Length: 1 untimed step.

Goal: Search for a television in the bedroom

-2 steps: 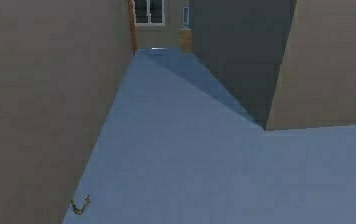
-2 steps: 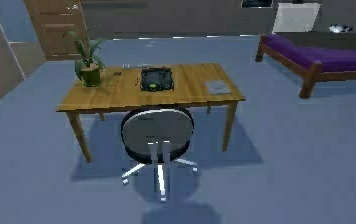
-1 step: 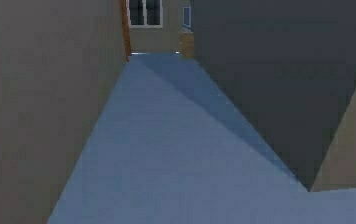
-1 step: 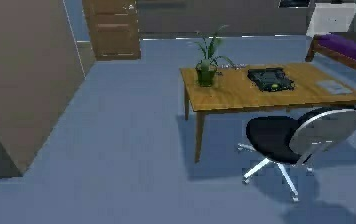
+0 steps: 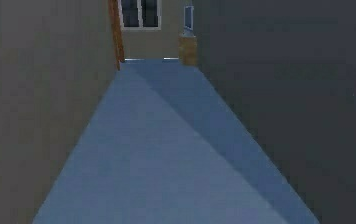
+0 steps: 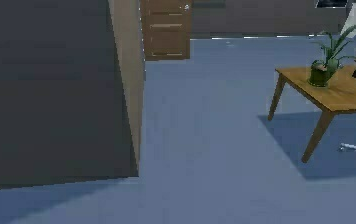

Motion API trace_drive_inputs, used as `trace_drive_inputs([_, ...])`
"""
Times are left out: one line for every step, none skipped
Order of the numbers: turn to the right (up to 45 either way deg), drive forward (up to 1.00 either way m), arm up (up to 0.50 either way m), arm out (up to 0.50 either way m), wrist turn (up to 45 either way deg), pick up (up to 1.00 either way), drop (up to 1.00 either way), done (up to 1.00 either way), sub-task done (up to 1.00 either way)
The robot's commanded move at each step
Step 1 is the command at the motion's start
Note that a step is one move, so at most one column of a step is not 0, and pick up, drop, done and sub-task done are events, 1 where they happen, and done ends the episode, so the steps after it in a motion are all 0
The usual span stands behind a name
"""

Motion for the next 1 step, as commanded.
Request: trace_drive_inputs([0.0,1.00,0.00,0.00,0.0,0.00,0.00,0.00,0.00])
